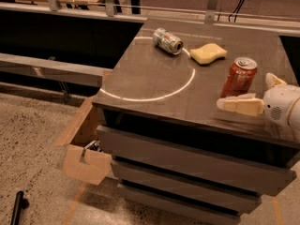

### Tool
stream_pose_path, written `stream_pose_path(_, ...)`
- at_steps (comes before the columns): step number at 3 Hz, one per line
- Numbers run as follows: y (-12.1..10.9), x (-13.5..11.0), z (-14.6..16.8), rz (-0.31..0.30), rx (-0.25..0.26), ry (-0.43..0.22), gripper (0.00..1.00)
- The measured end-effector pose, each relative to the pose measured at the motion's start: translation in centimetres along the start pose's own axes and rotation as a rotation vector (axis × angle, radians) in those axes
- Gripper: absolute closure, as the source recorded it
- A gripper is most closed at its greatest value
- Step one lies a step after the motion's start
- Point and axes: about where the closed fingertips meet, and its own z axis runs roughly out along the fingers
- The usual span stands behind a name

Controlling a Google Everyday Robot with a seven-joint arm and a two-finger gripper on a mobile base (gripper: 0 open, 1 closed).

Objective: Knock coke can over

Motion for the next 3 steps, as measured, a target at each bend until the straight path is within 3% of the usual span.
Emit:
stream_pose_path(1,-1.4,-0.1,0.8,-0.005,0.035,-0.032,0.0)
stream_pose_path(2,-2.1,-0.2,1.5,0.003,0.057,-0.066,0.15)
stream_pose_path(3,-2.5,-0.4,2.0,0.012,0.067,-0.089,0.39)
